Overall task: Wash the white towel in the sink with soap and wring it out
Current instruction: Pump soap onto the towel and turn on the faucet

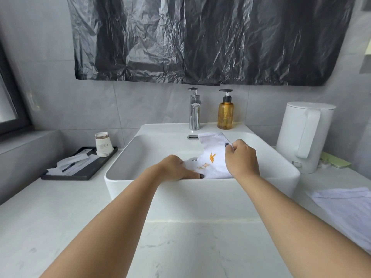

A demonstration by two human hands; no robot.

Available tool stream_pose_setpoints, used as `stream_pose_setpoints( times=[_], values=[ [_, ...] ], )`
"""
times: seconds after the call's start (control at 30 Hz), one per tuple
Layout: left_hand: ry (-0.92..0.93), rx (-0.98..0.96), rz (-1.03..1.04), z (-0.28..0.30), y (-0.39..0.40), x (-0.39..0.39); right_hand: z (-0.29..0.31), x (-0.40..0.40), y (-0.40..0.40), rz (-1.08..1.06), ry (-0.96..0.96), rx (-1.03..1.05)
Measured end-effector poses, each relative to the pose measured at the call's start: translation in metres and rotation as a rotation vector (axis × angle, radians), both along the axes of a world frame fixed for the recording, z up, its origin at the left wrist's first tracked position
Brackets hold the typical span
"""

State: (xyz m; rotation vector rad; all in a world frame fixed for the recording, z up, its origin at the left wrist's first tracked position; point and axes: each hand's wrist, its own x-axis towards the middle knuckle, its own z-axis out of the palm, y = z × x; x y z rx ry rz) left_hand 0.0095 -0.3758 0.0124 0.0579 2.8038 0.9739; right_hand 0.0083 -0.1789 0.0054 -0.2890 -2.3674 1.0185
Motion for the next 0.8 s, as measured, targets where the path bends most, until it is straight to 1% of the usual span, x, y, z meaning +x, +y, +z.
stream_pose_setpoints(
  times=[0.07, 0.2, 0.3, 0.37, 0.5, 0.57, 0.67, 0.77, 0.8],
  values=[
    [-0.017, 0.01, 0.0, -0.001, -0.003, -0.003, -0.001, 0.0, -0.001, -0.005, 0.012, 0.024],
    [0.023, 0.254, 0.067, -0.002, -0.006, -0.005, -0.002, -0.001, -0.001, 0.021, 0.019, 0.053],
    [0.036, 0.403, 0.117, -0.003, -0.013, -0.008, -0.001, 0.001, -0.002, 0.071, 0.007, 0.063],
    [0.025, 0.517, 0.134, -0.005, -0.015, -0.011, -0.003, 0.004, -0.003, 0.115, 0.011, 0.109],
    [0.044, 0.662, 0.222, -0.006, -0.018, -0.012, -0.008, 0.007, -0.003, 0.219, 0.004, 0.241],
    [0.059, 0.737, 0.248, -0.004, -0.019, -0.013, -0.006, 0.007, -0.002, 0.273, -0.054, 0.281],
    [0.076, 0.804, 0.293, -0.003, -0.02, -0.011, -0.003, 0.004, -0.001, 0.324, -0.204, 0.311],
    [0.02, 0.908, 0.192, 0.003, -0.021, -0.004, -0.004, -0.002, 0.003, 0.341, -0.311, 0.293],
    [0.001, 0.91, 0.145, 0.004, -0.021, -0.002, -0.005, -0.004, 0.004, 0.329, -0.333, 0.287]
  ],
)
